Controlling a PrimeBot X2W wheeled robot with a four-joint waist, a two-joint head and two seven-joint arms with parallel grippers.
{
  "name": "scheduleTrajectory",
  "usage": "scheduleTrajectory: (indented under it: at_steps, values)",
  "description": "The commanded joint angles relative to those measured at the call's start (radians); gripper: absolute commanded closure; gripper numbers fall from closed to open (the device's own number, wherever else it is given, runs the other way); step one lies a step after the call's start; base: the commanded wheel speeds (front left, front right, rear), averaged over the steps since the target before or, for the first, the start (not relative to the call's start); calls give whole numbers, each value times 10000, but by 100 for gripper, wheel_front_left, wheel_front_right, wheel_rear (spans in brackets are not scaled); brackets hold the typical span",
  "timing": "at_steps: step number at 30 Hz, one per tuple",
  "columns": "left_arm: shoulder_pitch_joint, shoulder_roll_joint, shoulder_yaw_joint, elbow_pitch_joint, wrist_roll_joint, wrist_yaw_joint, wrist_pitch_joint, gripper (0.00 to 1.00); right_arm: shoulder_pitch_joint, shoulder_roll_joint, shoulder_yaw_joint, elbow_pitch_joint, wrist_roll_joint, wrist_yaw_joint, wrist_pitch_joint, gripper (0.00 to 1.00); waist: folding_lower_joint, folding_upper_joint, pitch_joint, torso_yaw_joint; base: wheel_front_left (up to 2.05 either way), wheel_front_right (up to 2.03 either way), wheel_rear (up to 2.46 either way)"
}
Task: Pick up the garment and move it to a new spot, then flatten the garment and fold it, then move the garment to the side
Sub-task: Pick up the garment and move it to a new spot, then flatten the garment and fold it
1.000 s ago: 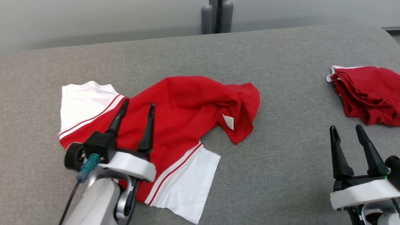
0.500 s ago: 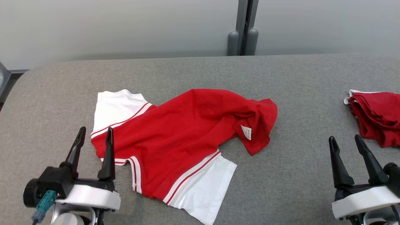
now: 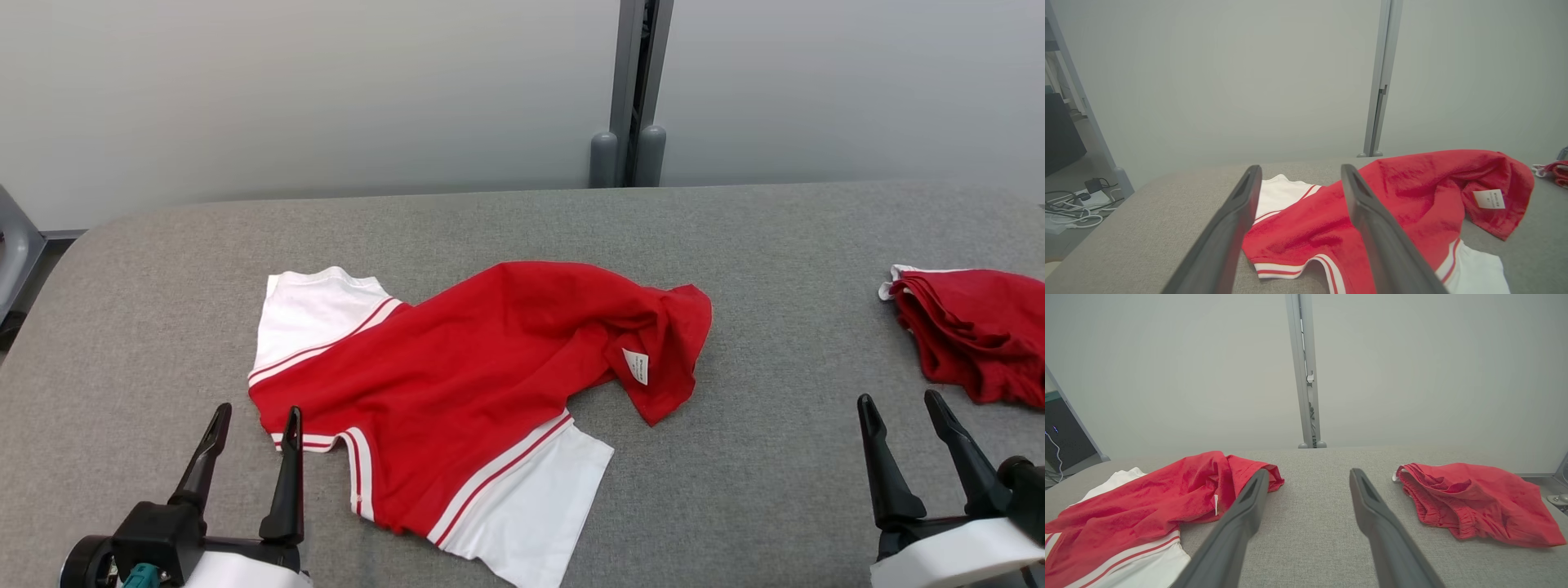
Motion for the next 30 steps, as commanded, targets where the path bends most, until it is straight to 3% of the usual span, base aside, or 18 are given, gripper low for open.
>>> scheduleTrajectory:
  at_steps: [1,25,30]
  values:
    - [146,44,9,-98,-29,89,54,0,89,-19,-54,-96,-17,3,40,0,0,-1,-3,1,0,0,0]
    - [17,129,-116,-309,-126,322,380,0,60,86,-190,-319,-29,3,73,0,0,-1,252,115,0,0,0]
    - [1,0,-338,-107,-252,200,718,0,-36,83,-193,-317,-10,3,56,0,0,-1,377,130,0,0,0]
